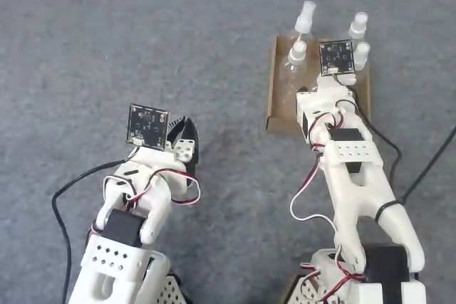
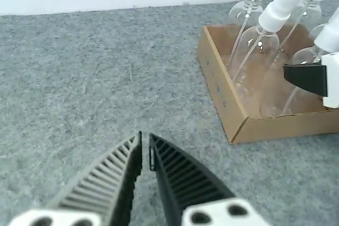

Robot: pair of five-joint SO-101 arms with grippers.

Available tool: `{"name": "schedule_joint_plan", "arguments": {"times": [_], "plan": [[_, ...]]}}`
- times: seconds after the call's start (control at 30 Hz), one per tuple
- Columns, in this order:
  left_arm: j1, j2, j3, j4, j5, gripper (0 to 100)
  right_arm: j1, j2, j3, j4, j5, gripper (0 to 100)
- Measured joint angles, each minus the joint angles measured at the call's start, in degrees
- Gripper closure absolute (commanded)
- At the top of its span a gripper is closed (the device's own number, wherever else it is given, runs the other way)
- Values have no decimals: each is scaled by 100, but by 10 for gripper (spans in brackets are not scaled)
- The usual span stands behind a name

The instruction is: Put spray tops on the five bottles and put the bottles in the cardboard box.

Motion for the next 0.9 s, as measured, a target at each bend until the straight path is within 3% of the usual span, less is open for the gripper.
{"name": "schedule_joint_plan", "arguments": {"times": [0.6, 0.8, 0.9], "plan": [[0, 0, 0, 0, 0, 989, 0, 0, 0, 0, 53, 805], [0, 0, 0, 0, 0, 989, 0, 0, 0, 79, 62, 686], [0, 0, 0, 0, 0, 989, 0, 0, 0, 246, 62, 679]]}}
